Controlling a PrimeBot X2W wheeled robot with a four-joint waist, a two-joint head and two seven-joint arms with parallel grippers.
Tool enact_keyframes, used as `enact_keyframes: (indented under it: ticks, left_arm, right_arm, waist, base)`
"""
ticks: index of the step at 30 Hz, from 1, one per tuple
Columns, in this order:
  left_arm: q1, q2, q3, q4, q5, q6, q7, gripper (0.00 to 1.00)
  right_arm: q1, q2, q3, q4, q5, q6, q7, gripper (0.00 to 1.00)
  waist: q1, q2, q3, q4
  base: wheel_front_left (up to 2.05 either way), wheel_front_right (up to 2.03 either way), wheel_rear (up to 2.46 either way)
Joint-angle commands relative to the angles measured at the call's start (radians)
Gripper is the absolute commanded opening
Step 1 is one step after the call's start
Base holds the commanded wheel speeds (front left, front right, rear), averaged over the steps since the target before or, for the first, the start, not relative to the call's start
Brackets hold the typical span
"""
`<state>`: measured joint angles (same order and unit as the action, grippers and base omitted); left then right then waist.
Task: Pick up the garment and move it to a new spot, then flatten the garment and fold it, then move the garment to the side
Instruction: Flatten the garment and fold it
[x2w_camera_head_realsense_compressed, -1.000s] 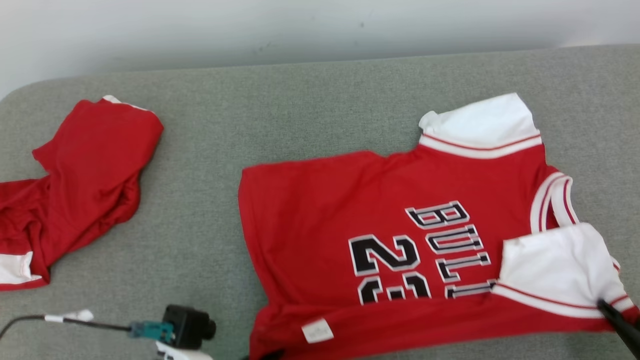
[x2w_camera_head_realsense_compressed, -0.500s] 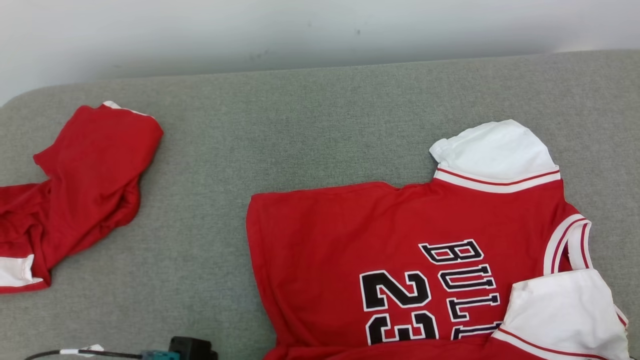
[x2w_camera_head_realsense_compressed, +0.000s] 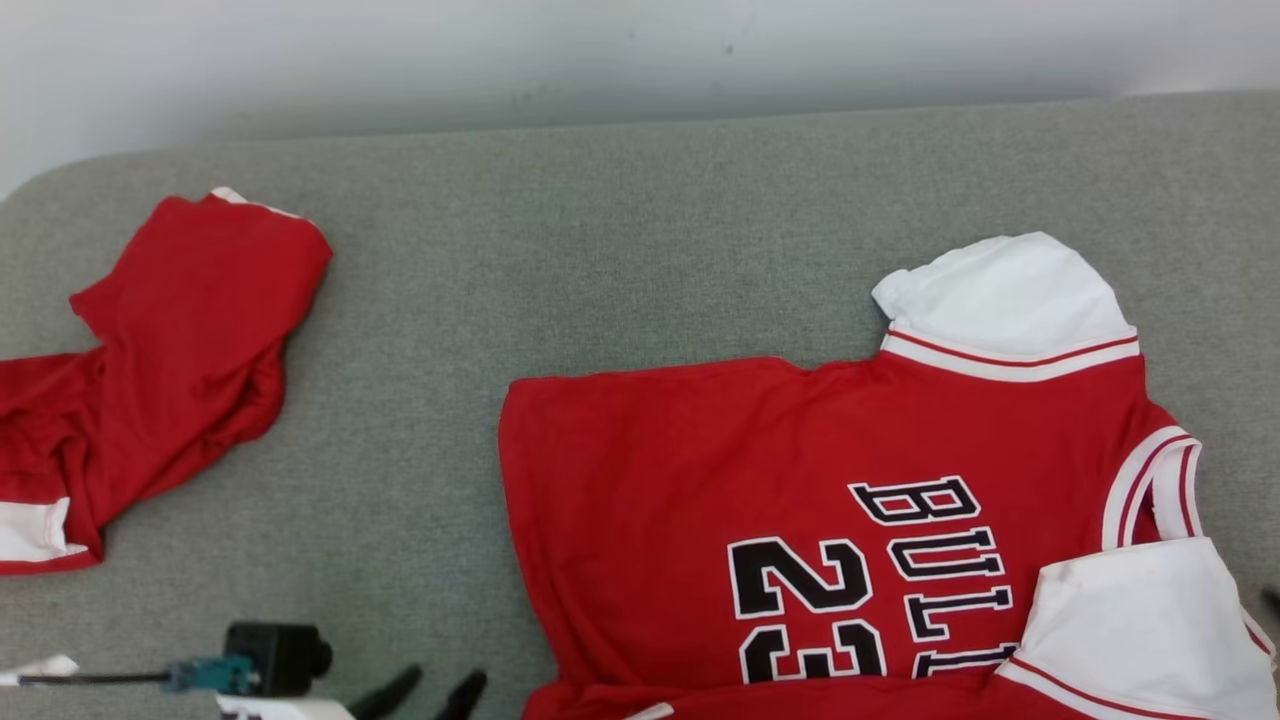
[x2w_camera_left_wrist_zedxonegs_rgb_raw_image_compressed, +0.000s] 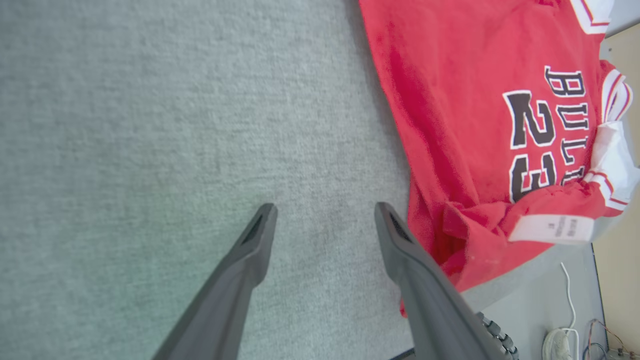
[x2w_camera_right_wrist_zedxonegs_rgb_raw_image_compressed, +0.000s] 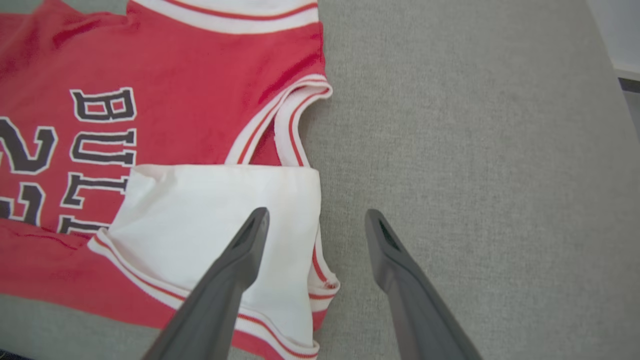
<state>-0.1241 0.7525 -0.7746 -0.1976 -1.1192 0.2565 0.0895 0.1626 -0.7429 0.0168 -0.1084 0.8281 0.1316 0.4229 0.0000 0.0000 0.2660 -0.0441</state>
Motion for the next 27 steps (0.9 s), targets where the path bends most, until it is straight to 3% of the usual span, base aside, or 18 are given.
enact_keyframes:
  ticks: [1, 6, 12, 21, 27]
  left_arm:
    - [-0.017, 0.018, 0.023, -0.017, 0.019, 0.017, -0.012, 1.00]
    - [-0.107, 0.044, 0.059, -0.063, 0.052, 0.042, 0.008, 1.00]
    - [-0.308, -0.011, 0.073, -0.055, 0.101, 0.034, 0.062, 1.00]
    - [-0.537, -0.131, 0.012, 0.125, 0.151, -0.030, 0.150, 1.00]
    - [-0.602, -0.177, -0.007, 0.228, 0.162, -0.065, 0.163, 1.00]
  right_arm:
    - [-0.032, -0.014, -0.029, -0.030, 0.019, -0.002, 0.009, 1.00]
    - [-0.159, -0.052, -0.063, -0.104, -0.005, -0.002, 0.045, 1.00]
    - [-0.446, -0.037, 0.014, -0.084, -0.073, -0.002, 0.146, 1.00]
    - [-0.868, 0.085, 0.162, 0.168, -0.198, -0.002, 0.273, 1.00]
    - [-0.987, 0.124, 0.215, 0.310, -0.242, -0.002, 0.304, 1.00]
  waist:
    - [0.0000, 0.0000, 0.017, 0.003]
    - [0.0000, 0.0000, 0.079, 0.014]
    - [0.0000, 0.0000, 0.192, 0.044]
    - [0.0000, 0.0000, 0.290, 0.089]
    - [0.0000, 0.0000, 0.305, 0.102]
  base:
    - [0.00, 0.00, 0.00]
    - [0.00, 0.00, 0.00]
    - [0.00, 0.00, 0.00]
    - [0.00, 0.00, 0.00]
    - [0.00, 0.00, 0.00]
